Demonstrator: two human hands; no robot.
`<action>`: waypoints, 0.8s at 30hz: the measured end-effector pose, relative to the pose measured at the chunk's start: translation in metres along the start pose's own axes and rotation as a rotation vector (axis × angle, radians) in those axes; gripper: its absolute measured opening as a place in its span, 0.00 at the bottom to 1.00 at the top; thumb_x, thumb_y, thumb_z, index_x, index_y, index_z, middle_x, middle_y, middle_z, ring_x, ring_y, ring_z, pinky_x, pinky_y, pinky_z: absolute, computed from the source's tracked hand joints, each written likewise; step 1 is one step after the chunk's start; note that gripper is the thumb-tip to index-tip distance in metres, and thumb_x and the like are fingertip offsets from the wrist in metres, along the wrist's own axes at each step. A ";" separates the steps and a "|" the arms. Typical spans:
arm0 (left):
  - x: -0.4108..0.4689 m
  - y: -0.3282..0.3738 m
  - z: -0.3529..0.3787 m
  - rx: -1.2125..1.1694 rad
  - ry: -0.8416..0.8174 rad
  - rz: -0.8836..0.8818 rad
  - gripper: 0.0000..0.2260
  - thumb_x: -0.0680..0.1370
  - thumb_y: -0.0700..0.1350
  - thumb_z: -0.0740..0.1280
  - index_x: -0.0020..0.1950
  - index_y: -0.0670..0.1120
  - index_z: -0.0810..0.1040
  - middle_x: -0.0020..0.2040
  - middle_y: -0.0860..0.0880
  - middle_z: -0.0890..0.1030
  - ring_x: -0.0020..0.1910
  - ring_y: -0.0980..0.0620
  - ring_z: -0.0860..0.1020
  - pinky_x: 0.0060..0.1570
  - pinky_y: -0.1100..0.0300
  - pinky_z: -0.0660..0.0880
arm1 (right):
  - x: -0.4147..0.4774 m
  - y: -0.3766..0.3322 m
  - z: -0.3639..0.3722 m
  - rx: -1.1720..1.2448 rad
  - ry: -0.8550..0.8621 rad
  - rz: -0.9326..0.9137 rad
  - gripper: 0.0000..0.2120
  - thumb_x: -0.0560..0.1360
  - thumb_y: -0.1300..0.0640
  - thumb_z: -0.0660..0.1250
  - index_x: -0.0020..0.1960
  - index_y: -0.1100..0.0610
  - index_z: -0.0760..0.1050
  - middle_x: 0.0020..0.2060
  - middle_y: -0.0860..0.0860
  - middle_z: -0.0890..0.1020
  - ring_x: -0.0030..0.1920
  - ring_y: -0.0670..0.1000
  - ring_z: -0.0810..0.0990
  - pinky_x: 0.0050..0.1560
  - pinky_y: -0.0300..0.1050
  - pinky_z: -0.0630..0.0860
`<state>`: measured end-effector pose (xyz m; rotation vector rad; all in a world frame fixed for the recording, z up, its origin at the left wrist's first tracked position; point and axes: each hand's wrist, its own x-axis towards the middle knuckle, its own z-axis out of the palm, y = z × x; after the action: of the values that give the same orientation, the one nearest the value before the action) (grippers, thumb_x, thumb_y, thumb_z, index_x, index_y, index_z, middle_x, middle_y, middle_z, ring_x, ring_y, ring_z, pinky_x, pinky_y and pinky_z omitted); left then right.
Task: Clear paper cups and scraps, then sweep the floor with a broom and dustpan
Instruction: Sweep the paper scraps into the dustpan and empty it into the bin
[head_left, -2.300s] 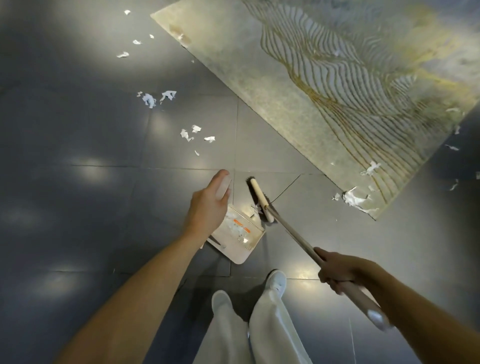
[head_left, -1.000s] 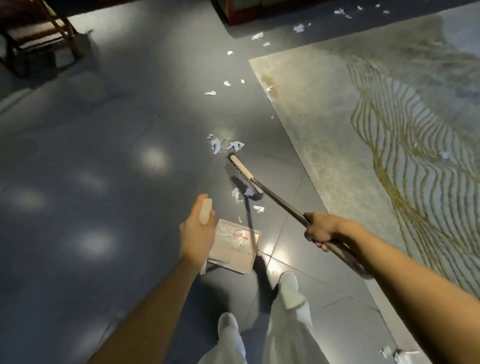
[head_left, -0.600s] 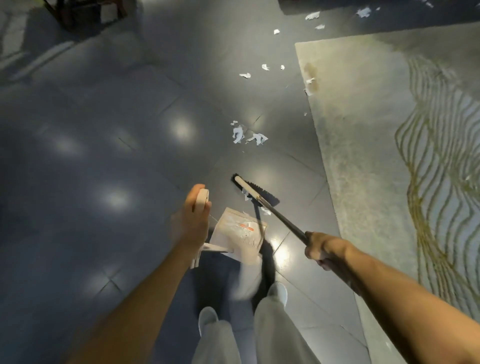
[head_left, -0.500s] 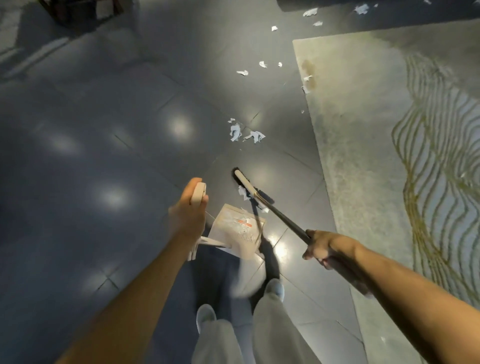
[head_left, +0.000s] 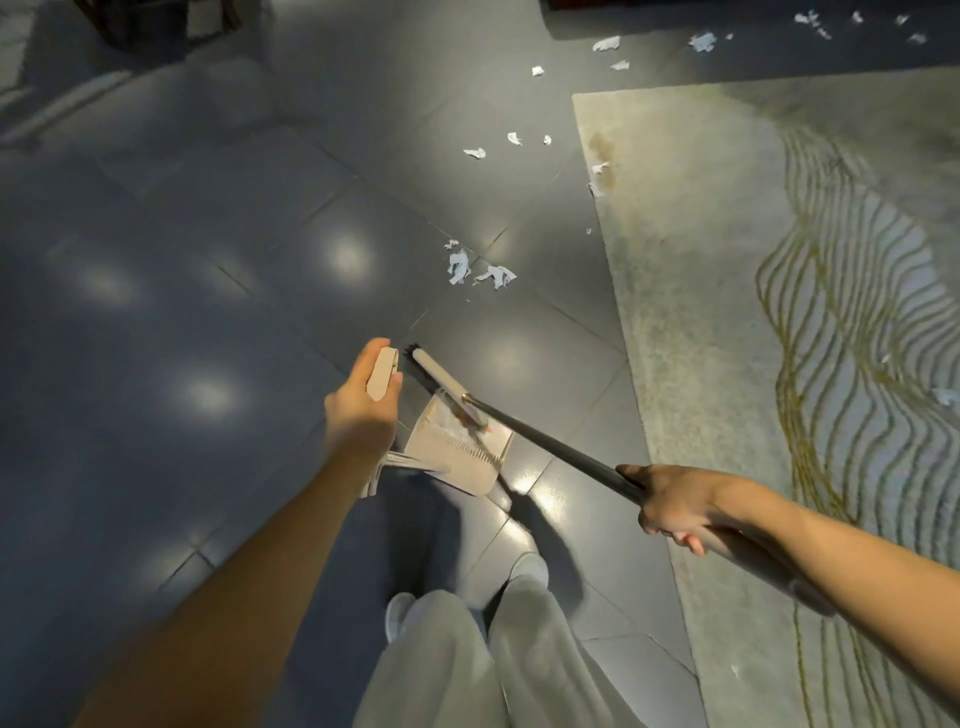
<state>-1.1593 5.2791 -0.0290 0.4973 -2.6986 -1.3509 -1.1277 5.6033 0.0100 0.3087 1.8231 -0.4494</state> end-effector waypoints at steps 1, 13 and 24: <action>0.002 0.003 -0.002 -0.013 0.004 -0.007 0.18 0.75 0.56 0.61 0.64 0.61 0.71 0.49 0.54 0.79 0.50 0.44 0.78 0.53 0.52 0.76 | -0.001 -0.003 -0.005 0.007 0.029 -0.009 0.37 0.75 0.69 0.57 0.78 0.45 0.51 0.29 0.55 0.73 0.21 0.48 0.69 0.21 0.37 0.69; 0.129 0.029 0.007 -0.100 0.146 0.052 0.18 0.75 0.51 0.63 0.64 0.52 0.76 0.44 0.57 0.78 0.40 0.59 0.73 0.43 0.67 0.70 | 0.038 -0.096 -0.121 0.187 0.202 -0.070 0.35 0.74 0.70 0.58 0.77 0.52 0.55 0.25 0.56 0.72 0.18 0.49 0.68 0.20 0.36 0.68; 0.323 0.037 0.028 0.002 -0.054 -0.041 0.12 0.81 0.48 0.60 0.64 0.50 0.71 0.54 0.44 0.79 0.48 0.40 0.79 0.51 0.45 0.77 | 0.148 -0.245 -0.252 0.096 0.356 0.016 0.11 0.76 0.69 0.58 0.56 0.58 0.68 0.33 0.57 0.74 0.27 0.51 0.71 0.22 0.40 0.69</action>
<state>-1.4800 5.2169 -0.0395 0.5267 -2.7477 -1.3921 -1.4918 5.4966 -0.0323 0.4938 2.1465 -0.4947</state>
